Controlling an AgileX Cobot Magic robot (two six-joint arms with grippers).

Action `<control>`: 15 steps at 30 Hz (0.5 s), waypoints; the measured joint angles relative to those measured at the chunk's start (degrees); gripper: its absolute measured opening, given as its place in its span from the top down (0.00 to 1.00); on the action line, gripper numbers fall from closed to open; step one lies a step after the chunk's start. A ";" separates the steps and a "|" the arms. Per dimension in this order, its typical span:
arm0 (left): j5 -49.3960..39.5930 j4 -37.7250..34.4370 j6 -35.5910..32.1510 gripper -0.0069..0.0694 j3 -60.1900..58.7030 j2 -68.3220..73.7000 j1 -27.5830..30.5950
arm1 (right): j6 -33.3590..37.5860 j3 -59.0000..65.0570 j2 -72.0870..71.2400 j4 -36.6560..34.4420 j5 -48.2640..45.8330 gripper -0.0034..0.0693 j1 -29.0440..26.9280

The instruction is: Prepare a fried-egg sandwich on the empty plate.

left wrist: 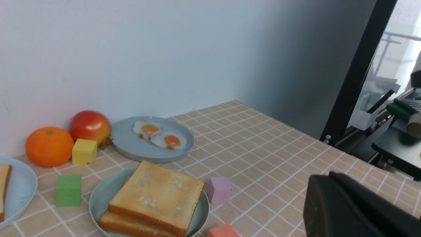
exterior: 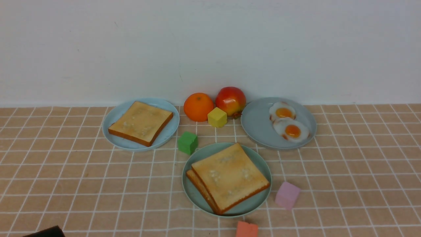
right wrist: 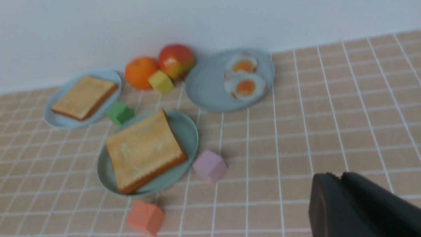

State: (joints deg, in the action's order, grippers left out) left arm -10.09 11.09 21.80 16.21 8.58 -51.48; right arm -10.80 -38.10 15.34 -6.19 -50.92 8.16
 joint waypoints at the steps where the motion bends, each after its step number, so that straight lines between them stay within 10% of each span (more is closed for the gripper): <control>1: -0.16 0.00 0.00 0.93 0.00 0.00 0.00 | 0.00 1.17 0.00 0.42 -0.09 0.85 0.00; 15: -0.83 0.00 0.00 0.93 0.00 0.00 0.00 | 8.87 37.64 -15.31 -0.57 27.89 0.97 -8.78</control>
State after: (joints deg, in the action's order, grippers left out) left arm -10.92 11.09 21.80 16.21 8.58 -51.48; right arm -1.93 -0.46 0.03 -6.76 -23.03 -0.62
